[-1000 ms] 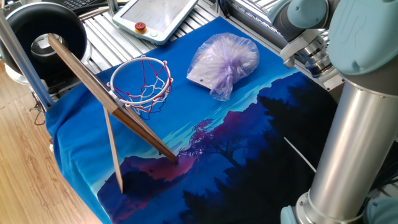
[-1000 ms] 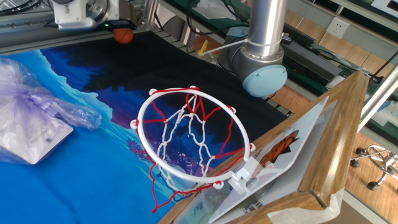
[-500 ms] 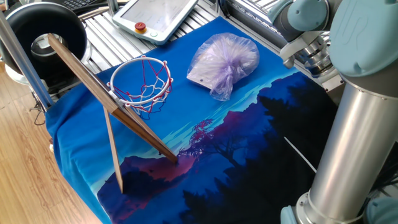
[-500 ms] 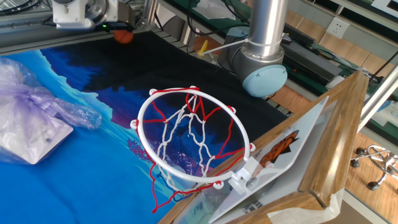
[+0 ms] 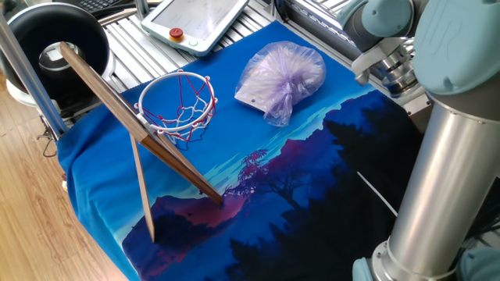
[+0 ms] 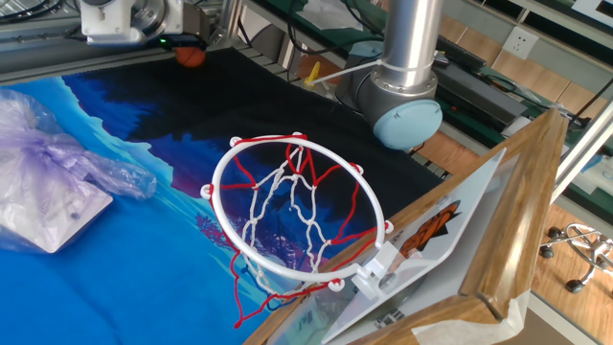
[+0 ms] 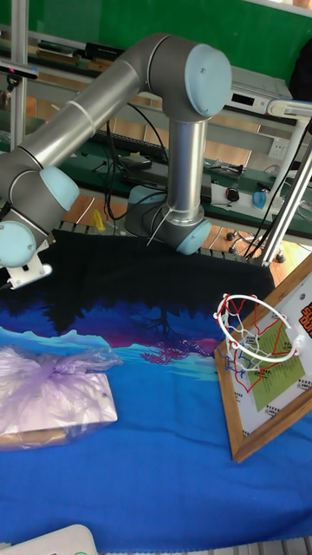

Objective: Grab a basketball, release it and shoot it into the basket

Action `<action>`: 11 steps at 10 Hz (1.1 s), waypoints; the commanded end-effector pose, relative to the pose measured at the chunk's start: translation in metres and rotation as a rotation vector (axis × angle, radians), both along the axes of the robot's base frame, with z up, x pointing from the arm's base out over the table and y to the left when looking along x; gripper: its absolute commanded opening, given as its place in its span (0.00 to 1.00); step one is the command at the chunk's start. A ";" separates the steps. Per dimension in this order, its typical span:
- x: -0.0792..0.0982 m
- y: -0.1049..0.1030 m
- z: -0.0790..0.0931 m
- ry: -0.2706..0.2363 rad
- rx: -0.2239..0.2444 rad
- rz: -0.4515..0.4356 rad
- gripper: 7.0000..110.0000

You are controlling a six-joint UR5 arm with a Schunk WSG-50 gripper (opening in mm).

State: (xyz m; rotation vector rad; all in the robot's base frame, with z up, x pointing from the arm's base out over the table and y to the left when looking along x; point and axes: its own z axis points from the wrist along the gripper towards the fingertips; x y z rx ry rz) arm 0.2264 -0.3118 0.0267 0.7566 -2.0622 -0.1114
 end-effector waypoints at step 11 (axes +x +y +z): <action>0.040 0.022 -0.046 -0.232 0.143 0.010 0.57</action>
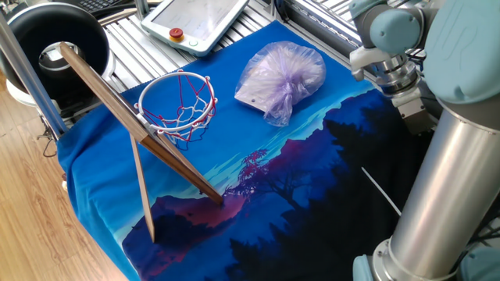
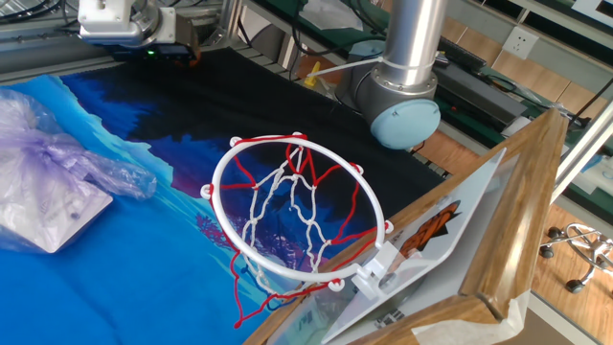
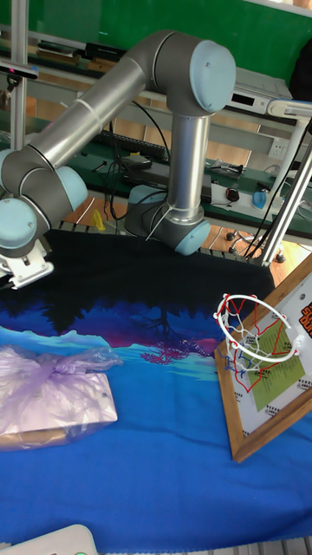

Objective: Grab a basketball, release it and shoot it into the basket

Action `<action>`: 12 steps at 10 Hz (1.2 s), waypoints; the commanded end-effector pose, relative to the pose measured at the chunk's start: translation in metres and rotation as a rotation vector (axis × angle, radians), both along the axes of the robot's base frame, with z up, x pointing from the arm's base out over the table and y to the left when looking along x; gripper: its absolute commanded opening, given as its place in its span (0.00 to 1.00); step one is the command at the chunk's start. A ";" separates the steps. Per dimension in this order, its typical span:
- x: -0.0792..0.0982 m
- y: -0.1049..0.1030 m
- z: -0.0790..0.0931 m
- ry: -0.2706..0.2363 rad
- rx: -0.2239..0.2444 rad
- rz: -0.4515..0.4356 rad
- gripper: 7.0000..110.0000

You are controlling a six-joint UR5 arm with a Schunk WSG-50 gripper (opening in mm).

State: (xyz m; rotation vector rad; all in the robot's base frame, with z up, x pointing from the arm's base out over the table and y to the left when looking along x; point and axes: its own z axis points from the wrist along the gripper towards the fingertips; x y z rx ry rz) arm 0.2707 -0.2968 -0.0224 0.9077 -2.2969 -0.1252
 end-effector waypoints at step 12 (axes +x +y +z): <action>-0.035 0.010 0.031 0.177 -0.023 -0.088 0.57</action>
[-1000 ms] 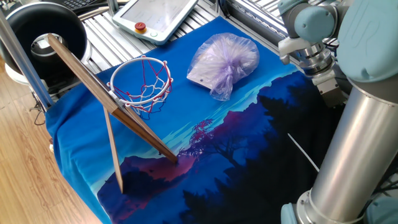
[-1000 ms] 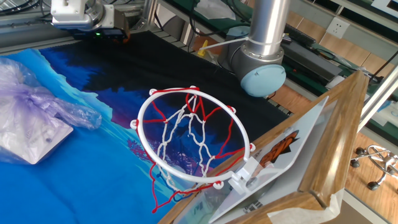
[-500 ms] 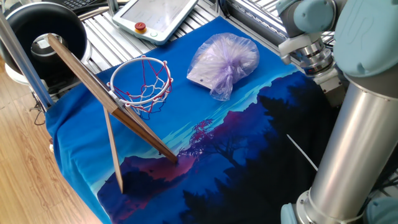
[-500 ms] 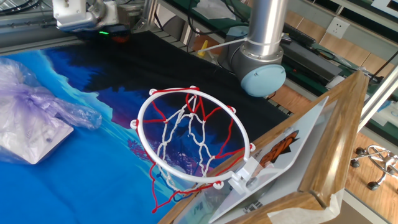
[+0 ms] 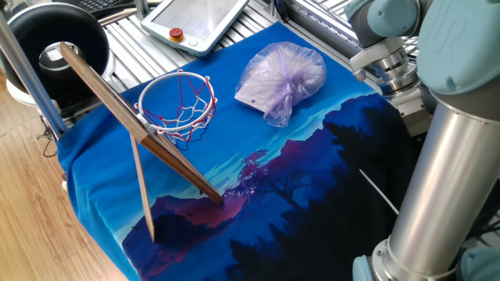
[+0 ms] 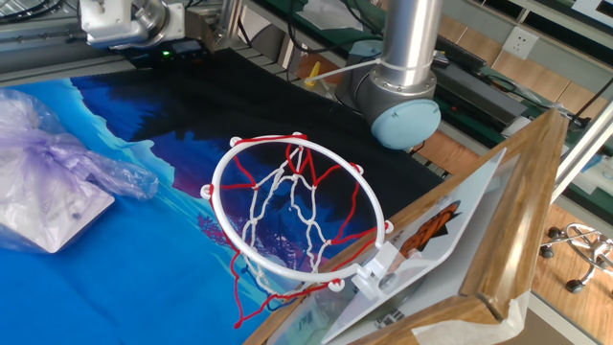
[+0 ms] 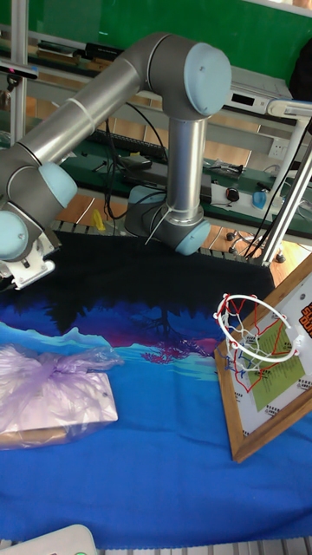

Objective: Grab a basketball, release it and shoot it into the basket

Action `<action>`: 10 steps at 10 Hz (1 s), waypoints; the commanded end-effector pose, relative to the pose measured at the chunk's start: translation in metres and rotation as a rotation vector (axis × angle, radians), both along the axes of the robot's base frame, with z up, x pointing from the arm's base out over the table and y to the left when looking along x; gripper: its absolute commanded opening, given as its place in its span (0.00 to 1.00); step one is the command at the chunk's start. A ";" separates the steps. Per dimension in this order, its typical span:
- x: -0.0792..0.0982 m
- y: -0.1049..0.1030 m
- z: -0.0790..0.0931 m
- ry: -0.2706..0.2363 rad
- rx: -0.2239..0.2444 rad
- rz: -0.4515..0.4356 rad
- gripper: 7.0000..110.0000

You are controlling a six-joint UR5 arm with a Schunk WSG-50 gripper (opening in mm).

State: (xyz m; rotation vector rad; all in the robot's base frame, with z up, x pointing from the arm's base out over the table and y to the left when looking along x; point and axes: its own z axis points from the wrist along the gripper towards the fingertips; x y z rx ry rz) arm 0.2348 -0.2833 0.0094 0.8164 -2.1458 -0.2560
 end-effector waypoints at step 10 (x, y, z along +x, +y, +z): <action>-0.014 -0.014 0.021 0.093 -0.066 0.017 0.79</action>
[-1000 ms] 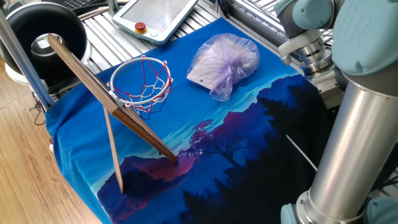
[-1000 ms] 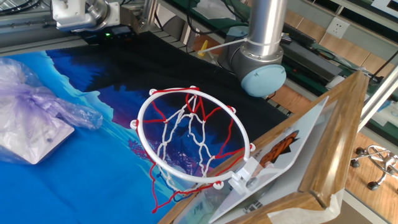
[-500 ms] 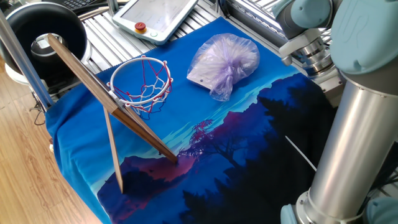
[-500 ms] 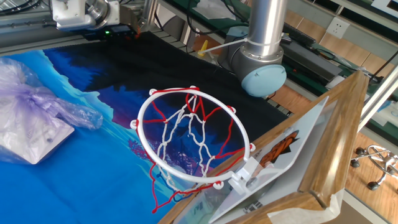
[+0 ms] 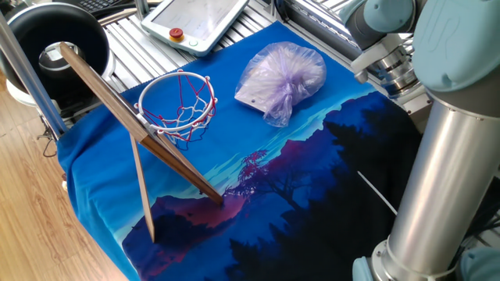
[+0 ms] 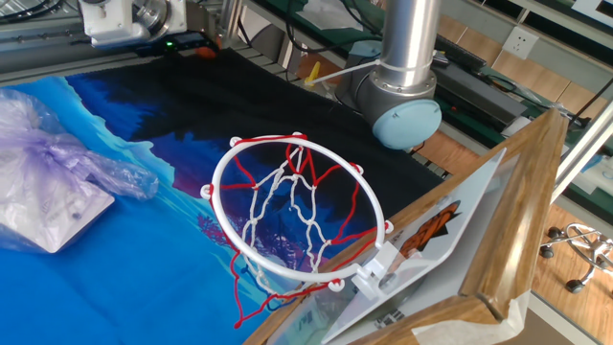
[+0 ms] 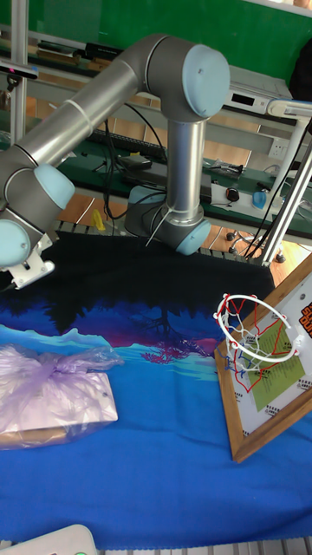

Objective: Grab a basketball, release it and shoot it into the basket

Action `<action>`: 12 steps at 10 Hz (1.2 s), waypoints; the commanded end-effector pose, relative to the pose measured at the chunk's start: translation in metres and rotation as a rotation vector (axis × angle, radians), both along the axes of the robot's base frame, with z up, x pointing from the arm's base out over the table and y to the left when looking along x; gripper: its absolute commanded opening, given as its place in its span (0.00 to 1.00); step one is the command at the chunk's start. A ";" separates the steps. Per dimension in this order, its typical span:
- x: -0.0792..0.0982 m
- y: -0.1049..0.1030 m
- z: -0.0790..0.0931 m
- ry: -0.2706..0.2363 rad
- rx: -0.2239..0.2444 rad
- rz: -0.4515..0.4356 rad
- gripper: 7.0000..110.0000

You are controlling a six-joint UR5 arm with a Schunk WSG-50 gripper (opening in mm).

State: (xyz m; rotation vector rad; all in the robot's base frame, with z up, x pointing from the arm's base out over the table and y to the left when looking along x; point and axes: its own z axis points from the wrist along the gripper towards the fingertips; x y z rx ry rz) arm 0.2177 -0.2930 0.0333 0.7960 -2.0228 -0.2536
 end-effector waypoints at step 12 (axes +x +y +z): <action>-0.013 -0.003 0.023 0.093 -0.079 -0.036 0.57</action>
